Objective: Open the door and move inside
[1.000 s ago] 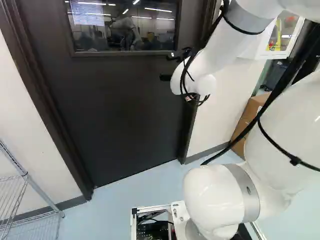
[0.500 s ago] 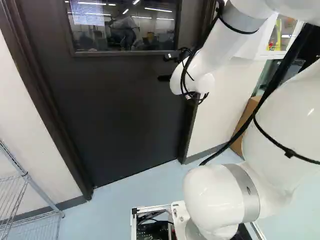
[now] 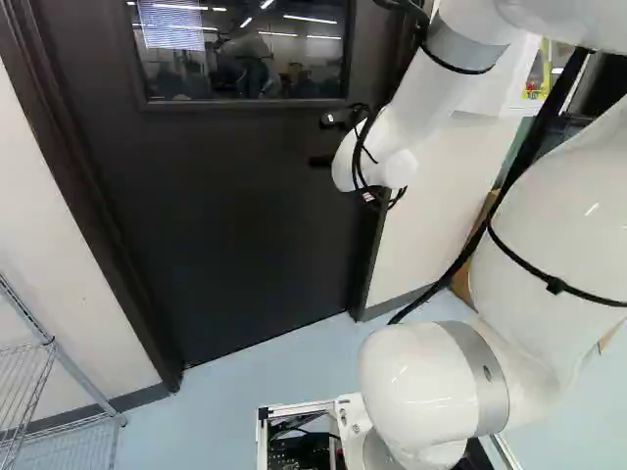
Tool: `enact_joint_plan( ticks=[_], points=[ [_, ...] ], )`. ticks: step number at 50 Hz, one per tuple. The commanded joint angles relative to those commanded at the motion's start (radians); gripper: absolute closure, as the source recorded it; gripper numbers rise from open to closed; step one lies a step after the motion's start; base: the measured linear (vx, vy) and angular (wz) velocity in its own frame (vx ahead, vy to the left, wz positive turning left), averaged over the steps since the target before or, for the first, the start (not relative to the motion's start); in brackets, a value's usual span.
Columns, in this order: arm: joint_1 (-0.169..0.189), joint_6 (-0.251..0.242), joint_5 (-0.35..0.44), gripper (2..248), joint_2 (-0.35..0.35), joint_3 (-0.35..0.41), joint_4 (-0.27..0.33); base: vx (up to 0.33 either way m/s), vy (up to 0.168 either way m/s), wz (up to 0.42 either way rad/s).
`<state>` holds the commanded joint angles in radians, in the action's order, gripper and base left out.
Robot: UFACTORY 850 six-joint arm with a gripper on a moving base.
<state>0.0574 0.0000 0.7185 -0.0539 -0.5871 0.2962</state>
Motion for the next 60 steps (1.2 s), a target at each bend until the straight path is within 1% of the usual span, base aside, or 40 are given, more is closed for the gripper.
enact_joint_plan(
  ticks=[22, 34, 43, 60],
  points=[
    [-0.001, 0.000, 0.000, 3, 0.047, 0.005, 0.000, 0.000, 0.000, 0.000],
    [-0.002, 0.000, 0.000, 3, 0.086, -0.006, 0.000, 0.000, 0.000, 0.000],
    [-0.002, 0.000, 0.000, 3, 0.127, -0.027, 0.000, 0.000, 0.000, 0.000],
    [-0.004, 0.000, 0.000, 3, 0.222, -0.088, 0.000, 0.000, 0.000, 0.000]
  ],
)
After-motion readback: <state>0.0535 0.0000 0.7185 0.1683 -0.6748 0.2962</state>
